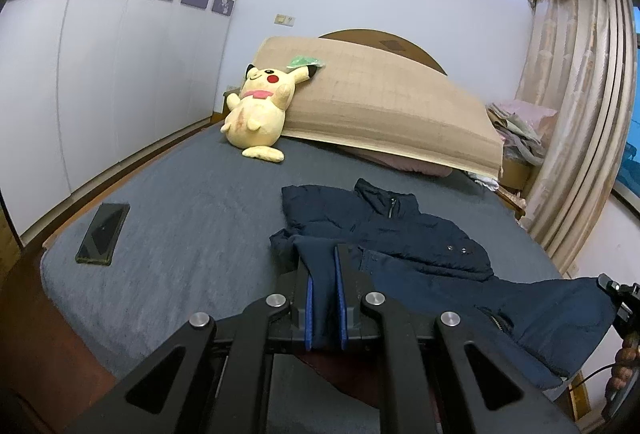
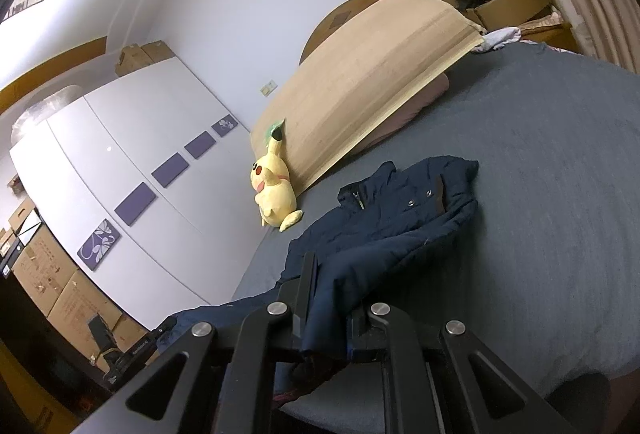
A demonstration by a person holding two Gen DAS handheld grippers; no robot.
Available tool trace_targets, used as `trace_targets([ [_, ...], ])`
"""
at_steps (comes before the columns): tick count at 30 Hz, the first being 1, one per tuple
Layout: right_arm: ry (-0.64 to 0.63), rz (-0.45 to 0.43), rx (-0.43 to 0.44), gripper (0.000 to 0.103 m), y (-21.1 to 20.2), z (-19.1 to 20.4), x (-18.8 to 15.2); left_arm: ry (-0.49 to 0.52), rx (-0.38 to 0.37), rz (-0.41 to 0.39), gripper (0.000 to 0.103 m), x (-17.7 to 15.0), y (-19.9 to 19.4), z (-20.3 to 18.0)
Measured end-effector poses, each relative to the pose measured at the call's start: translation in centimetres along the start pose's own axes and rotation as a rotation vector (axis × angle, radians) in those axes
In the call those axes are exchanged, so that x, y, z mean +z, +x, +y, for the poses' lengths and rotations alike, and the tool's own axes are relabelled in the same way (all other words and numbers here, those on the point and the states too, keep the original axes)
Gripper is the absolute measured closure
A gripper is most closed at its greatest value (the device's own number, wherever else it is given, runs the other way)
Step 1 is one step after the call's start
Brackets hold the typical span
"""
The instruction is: Fold large clothes
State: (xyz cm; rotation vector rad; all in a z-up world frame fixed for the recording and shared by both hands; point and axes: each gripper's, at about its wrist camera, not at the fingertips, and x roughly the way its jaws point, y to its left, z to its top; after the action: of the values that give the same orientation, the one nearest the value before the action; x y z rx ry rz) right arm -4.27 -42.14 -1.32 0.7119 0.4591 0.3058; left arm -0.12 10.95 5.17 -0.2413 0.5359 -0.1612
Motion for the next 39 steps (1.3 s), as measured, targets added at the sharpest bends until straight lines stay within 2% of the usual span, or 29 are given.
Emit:
trace_targets([
  [21,0.021,0.042,-0.032,0.092,0.5,-1.1,-1.8,0.008,0.011,0.06,0.093,-1.8,0.8,0.6],
  [28,0.0,0.046,-0.028,0.092,1.2,-0.8,-0.9,0.019,0.004,0.055,0.093,-0.5,1.9,0.3],
  [39,-0.063,0.028,-0.042,0.092,4.0,0.3,2.8,0.055,0.01,0.016,0.093,2.8,4.6,-0.9],
])
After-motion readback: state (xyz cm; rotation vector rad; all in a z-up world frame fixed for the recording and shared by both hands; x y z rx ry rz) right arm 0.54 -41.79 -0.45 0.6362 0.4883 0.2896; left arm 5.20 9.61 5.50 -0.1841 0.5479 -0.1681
